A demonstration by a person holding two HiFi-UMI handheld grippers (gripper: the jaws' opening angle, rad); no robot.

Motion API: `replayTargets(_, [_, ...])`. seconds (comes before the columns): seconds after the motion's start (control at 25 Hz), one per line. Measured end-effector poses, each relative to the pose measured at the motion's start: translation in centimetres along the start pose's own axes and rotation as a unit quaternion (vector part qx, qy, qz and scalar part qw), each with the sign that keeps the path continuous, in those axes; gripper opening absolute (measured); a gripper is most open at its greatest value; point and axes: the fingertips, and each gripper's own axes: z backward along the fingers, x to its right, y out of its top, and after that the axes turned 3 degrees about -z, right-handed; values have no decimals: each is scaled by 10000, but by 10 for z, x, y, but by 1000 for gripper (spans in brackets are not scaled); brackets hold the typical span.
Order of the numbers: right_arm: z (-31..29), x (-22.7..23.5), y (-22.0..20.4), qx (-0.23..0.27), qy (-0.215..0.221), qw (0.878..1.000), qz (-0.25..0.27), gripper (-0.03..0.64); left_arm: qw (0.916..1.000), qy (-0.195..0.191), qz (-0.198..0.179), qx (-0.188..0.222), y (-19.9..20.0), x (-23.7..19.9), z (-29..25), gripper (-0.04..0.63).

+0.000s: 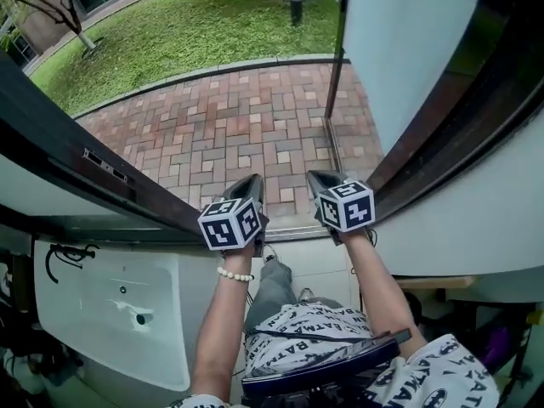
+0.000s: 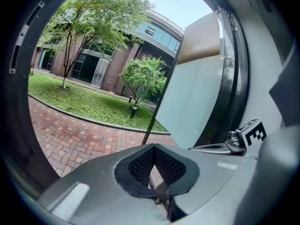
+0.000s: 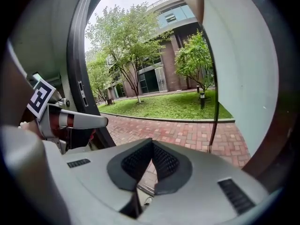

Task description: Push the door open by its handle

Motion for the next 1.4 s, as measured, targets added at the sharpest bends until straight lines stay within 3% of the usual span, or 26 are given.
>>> replayTargets(0.48, [51, -75, -35, 109, 244, 9996, -23, 2, 9997, 205, 38, 147, -20, 14, 100, -2])
replayTargets(0.72, [84, -121, -76, 159, 144, 9997, -106, 2, 9997, 70, 75, 204, -48, 10, 158, -2])
replayTargets(1.08, [137, -220, -127, 337, 3, 9993, -169, 2, 9993, -274, -207, 141, -94, 11, 247, -2])
replayTargets(1.4, [191, -267, -154, 451, -195, 9986, -194, 2, 9980, -582, -230, -36, -151, 33, 301, -2])
